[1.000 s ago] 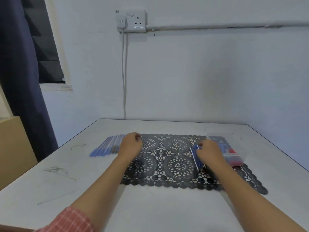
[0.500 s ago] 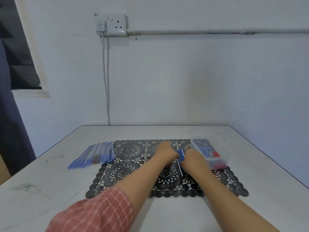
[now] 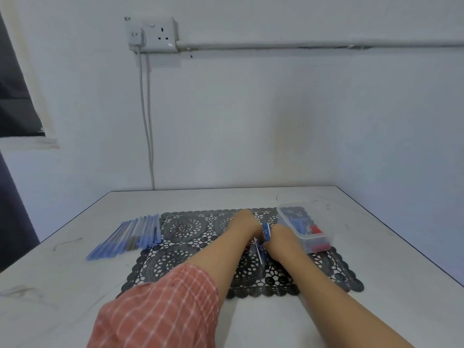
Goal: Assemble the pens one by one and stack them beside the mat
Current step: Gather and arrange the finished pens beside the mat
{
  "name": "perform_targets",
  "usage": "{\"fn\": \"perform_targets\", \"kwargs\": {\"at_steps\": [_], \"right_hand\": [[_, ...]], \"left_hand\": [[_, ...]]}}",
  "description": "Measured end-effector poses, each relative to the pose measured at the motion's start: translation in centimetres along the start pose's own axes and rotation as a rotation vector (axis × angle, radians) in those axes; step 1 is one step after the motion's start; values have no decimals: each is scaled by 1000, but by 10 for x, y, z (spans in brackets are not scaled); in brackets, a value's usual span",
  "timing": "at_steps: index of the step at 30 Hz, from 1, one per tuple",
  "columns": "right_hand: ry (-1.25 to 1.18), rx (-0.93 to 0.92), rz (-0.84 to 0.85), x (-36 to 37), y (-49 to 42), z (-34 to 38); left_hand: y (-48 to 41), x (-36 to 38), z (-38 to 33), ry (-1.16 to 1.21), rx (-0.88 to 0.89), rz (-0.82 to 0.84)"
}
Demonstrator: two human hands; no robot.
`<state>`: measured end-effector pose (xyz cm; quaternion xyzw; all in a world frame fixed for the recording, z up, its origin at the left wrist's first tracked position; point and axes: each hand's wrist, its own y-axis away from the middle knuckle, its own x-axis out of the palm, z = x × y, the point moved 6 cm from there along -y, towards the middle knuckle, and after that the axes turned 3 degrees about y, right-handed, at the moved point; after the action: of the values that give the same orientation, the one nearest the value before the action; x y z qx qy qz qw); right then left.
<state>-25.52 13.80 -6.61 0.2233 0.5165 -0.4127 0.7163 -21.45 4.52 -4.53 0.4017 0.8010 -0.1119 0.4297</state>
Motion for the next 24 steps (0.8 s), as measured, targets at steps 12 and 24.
{"fn": "perform_targets", "kwargs": {"at_steps": [12,24], "right_hand": [[36,25,-4,2,-4,-3],[40,69,55,-5,10,3]], "left_hand": [[0,1,-10,-88,10,-13],[-2,-9,0,-188,101,-129]]}}
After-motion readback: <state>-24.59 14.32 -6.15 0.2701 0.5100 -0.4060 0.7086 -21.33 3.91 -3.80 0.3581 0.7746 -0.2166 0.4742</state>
